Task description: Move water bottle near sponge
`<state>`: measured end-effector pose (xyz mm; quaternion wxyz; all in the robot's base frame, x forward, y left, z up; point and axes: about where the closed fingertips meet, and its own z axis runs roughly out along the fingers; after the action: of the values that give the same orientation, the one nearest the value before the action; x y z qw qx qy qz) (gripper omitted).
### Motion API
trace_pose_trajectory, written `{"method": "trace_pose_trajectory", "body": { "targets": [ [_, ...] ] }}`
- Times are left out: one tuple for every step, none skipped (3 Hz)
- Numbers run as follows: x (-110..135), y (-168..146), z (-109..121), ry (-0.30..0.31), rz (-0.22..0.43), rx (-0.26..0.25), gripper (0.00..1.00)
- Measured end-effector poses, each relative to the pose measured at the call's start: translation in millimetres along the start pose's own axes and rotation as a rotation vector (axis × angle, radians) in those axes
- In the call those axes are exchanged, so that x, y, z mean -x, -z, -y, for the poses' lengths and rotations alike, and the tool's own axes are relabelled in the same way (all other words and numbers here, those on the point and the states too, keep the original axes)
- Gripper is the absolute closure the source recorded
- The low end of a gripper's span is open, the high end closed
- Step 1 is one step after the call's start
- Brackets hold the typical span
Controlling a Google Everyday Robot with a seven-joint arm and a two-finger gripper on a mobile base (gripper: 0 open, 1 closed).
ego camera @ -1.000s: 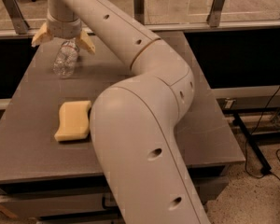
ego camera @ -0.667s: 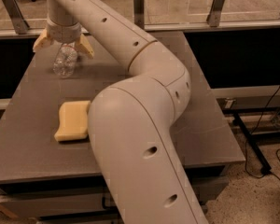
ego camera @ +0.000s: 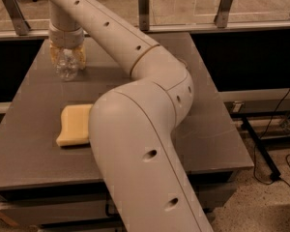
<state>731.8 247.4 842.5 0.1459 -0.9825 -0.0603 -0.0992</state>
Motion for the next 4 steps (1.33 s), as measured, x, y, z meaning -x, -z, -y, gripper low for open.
{"method": "trace_pose_trajectory", "body": {
  "targets": [
    [2,1,-2,0.002,0.018,0.005,0.7],
    [7,21,-11,-0.01,0.018,0.007,0.92],
    [26,40,-20,-0.061,0.03,-0.026,1.0],
    [59,42,-24,-0.112,0.062,-0.041,1.0]
  ]
}}
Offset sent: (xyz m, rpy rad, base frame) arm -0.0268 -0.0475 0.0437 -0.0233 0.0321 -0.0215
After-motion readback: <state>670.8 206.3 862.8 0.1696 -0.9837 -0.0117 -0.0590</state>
